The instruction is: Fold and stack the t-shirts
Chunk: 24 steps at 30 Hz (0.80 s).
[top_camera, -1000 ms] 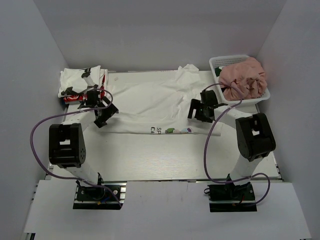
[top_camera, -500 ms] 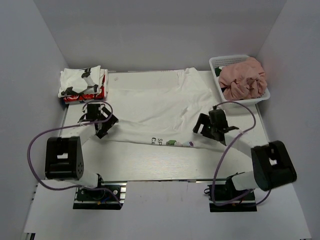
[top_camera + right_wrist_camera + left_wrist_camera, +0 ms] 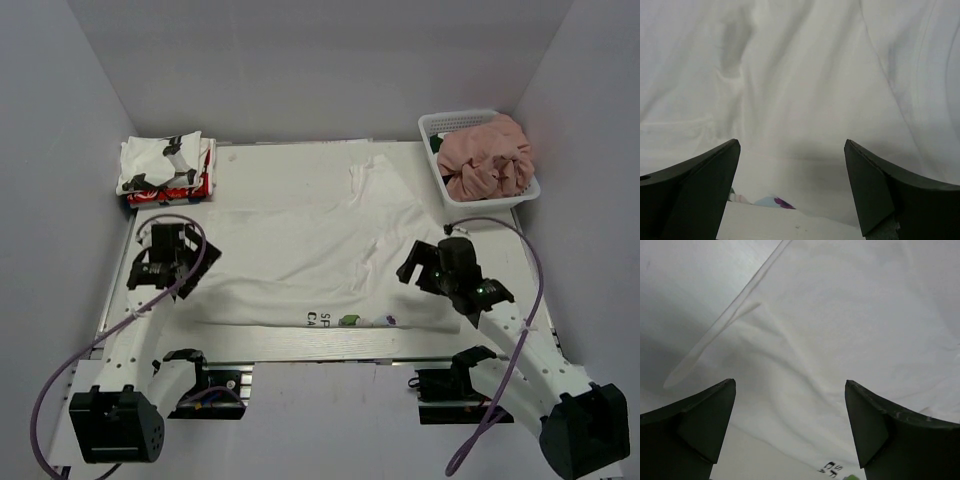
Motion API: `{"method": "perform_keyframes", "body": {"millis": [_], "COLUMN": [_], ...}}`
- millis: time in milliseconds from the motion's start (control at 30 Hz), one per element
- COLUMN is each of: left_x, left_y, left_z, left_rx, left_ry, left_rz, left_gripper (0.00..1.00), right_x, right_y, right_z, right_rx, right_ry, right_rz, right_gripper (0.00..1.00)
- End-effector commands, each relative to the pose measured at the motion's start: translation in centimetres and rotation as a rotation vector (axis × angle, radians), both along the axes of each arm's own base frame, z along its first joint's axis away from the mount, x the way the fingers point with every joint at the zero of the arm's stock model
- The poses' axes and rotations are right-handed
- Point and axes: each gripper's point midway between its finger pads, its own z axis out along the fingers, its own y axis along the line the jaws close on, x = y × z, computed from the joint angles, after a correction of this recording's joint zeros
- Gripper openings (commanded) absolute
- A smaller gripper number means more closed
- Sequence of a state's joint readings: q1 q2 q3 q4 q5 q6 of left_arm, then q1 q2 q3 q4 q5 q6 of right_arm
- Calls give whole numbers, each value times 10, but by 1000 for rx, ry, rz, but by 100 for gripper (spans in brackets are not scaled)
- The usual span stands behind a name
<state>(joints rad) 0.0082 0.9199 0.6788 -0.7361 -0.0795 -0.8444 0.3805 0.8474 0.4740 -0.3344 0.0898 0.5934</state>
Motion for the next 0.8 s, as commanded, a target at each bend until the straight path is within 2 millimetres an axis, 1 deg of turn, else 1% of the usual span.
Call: {"method": "perform_keyframes", "body": {"millis": [0,33,67,100,133,167,200,233,267,300,333,367,400,433,467,500,533,567,600,633,667,700,733,767], "left_x": [34,44,54,71,85,99,113,125,144,154,166,183,193,195,211,215,222,224,226,231,234,237,236,243], "left_y": [20,21,12,11,11,15,17,20,23,23,26,29,26,31,32,35,37,40,42,48,49,49,49,52], "left_z": [56,61,64,60,62,71,52,50,60,56,53,40,36,28,20,13,15,7,-1,-15,-22,-25,-43,-46], "left_rx": [85,72,41,36,36,50,57,79,90,98,114,128,145,172,195,208,218,223,229,249,254,254,250,235], "left_ry": [-96,-109,-124,-113,-128,-138,-79,-75,-100,-91,-86,-54,-43,0,28,56,68,96,119,150,162,165,202,190], "left_rz": [63,67,19,3,3,15,20,8,18,8,10,4,-15,-12,-6,1,7,29,46,75,89,89,94,100], "left_gripper": [100,100,100,100,100,100,100,100,100,100,100,97,97,96,95,93,91,89,88,88,85,83,83,83], "right_x": [42,57,68,80,100,110,129,148,160,176,193,212,228,237,254,267,281,289,307,318,337,344,355,367], "right_y": [-2,-1,3,4,10,10,14,16,19,29,34,40,46,46,49,50,52,51,55,54,56,57,58,63], "right_z": [65,77,95,82,114,118,106,135,140,115,136,139,139,141,139,154,121,119,149,106,137,135,90,105], "right_rx": [-52,-65,-59,-86,-73,-75,-89,-82,-77,-114,-119,-134,-152,-167,-189,-192,-252,-276,-266,-327,-319,-330,-378,-372], "right_ry": [-176,-211,-245,-205,-280,-292,-277,-340,-356,-306,-348,-349,-327,-333,-332,-365,-315,-317,-383,-304,-372,-372,-303,-348], "right_rz": [-17,-32,-37,-42,-47,-57,-64,-95,-93,-44,-29,-13,-7,-2,3,-5,21,17,8,31,7,13,41,45], "right_gripper": [90,90,90,90,90,90,90,90,90,90,90,90,90,90,90,90,90,90,90,90,90,90,90,90]}}
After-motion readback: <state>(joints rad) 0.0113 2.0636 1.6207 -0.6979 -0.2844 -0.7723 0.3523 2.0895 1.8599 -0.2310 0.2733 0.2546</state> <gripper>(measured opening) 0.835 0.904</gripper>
